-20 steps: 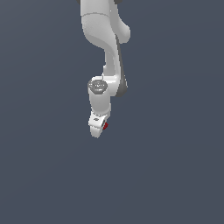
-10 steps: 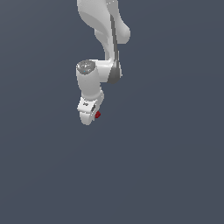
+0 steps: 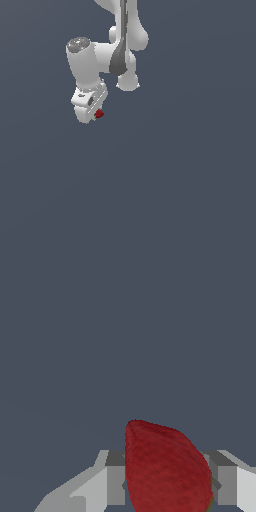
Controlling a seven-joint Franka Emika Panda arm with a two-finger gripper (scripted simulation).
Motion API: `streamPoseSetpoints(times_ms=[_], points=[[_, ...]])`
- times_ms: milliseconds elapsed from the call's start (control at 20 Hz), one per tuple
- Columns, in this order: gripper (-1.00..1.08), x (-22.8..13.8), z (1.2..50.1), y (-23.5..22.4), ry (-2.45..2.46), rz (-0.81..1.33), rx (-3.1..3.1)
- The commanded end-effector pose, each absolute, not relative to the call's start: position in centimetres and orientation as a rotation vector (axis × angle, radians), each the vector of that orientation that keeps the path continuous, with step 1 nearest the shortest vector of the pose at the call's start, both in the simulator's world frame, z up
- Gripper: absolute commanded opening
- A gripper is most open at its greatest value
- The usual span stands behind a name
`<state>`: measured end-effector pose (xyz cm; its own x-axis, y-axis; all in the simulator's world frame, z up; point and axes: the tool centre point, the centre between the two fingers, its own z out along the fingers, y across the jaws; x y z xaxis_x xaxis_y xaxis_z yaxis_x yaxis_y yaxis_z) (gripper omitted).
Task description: Pick up the object and move it to a goal position.
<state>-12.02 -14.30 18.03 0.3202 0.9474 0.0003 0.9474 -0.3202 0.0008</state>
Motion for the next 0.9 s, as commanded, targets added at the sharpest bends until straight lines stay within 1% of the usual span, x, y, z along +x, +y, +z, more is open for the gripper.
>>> streamPoseSetpoints(times_ms=[0,400,850], points=[[-1.0,-12.9,19.6,-15.3,1.833,0.003,2.552],[-1.0,-14.5,22.8,-17.5,1.833,0.003,2.552],[-1.0,-14.5,23.0,-17.7,1.832,0.0,2.552]])
